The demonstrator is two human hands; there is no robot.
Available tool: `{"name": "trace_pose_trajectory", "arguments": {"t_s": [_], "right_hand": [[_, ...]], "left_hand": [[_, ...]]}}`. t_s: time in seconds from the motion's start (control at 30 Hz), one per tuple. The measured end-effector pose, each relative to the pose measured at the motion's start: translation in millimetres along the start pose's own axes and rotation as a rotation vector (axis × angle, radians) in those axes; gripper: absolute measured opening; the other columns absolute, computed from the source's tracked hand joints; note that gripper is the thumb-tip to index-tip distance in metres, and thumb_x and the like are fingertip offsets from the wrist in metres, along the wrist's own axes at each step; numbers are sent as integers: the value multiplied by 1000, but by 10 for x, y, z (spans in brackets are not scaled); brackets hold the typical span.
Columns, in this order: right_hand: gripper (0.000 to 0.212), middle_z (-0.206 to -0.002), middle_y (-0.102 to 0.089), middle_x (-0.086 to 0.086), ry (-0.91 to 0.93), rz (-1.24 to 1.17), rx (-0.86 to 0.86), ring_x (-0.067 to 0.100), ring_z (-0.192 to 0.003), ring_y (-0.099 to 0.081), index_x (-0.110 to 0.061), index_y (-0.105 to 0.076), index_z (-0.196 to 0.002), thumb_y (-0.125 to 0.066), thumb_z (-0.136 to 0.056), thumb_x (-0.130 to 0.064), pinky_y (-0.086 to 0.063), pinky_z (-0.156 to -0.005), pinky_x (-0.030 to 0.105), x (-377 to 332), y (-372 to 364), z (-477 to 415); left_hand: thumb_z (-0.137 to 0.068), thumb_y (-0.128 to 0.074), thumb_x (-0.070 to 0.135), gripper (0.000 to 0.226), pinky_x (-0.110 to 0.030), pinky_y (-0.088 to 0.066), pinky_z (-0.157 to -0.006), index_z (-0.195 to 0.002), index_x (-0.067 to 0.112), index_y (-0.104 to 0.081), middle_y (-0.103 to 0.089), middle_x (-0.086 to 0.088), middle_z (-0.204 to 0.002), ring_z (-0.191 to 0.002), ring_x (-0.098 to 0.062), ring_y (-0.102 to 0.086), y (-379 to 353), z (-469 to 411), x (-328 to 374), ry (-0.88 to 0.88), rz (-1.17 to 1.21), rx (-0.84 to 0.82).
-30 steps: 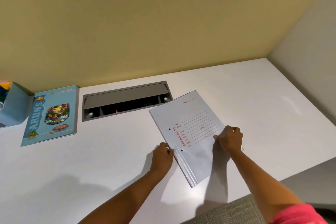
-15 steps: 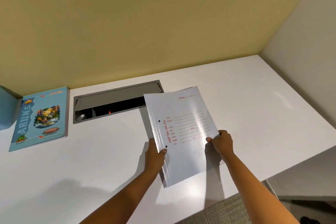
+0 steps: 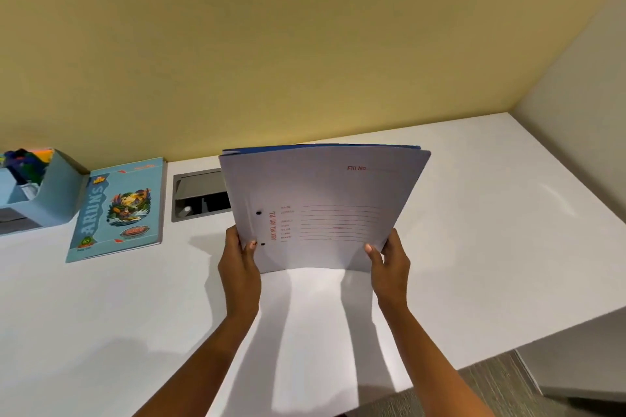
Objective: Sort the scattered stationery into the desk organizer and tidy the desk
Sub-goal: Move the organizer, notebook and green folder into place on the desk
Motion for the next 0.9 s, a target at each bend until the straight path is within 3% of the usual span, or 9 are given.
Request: {"name": "trace_pose_trajectory", "arguments": {"t_s": [0.17,0.27,0.37,0.43,0.5,0.6,0.73,0.9], "right_hand": [[49,-117,-61,-17,-8,39,-13,-5,-105,-57,-32,-48,-126,-53,-91,2,-43,-83,5,165,-38,23],[45,-117,-62,-10,-66,102,-37,8,-107,-58,-22,-49,-131,-51,-93,1,-46,-89,15,424,-44,48],[33,-101,-65,-11,-67,160,-17,13,-93,-61,-20,-56,-120,-53,-92,-1,-47,-79,19,502,1,-37],[20,-88,-66,3,-64,214,41,24,-82,-60,-14,-58,-102,-56,-88,1,-45,-69,23,520,115,-178],[12,-78,-61,13,-49,289,104,33,-75,-56,-8,-52,-86,-58,-84,2,-41,-61,28,526,282,-355],[14,-72,-59,14,-60,365,182,34,-70,-53,-6,-49,-79,-61,-82,0,-37,-59,30,533,588,-649],[8,-76,-60,12,-113,425,256,31,-72,-53,-4,-56,-87,-62,-83,0,-37,-63,30,523,953,-1027],[21,-81,-56,11,-201,478,290,26,-74,-47,0,-63,-104,-54,-86,8,-36,-70,28,498,1203,-1496]], "left_hand": [[-97,-48,9,24,-41,-51,-92,-118,20,-44,-55,2,-120,-99,-17,-56,-7,70,-131,40,-12,-62],[-96,-47,4,34,-36,-45,-98,-130,12,-43,-52,5,-121,-105,-12,-51,-61,158,-225,86,9,-109],[-96,-46,2,26,-16,-43,-89,-112,22,-50,-58,15,-107,-90,-4,-56,-105,166,-281,105,54,-123],[-95,-49,0,21,-7,-43,-73,-93,21,-52,-61,12,-94,-82,-10,-57,-193,115,-258,63,25,-141],[-94,-53,3,14,-6,-45,-66,-93,16,-56,-64,11,-95,-83,-13,-59,-336,67,-167,18,19,-173],[-92,-57,8,13,-7,-48,-66,-102,16,-61,-66,5,-105,-86,-7,-62,-650,10,77,-8,66,-236],[-89,-64,13,22,-9,-46,-67,-110,8,-68,-68,0,-106,-86,-15,-63,-1166,-129,297,27,85,-293],[-91,-63,13,30,-26,-52,-82,-120,7,-64,-69,-7,-108,-90,-19,-64,-1804,-287,398,26,-44,-416]]}}
Point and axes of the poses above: each hand's wrist, its own z-axis away from the middle knuckle, its own y-axis out of the back of the hand, x = y × z, the point moved 6 cm from there along -z, towards the middle knuckle
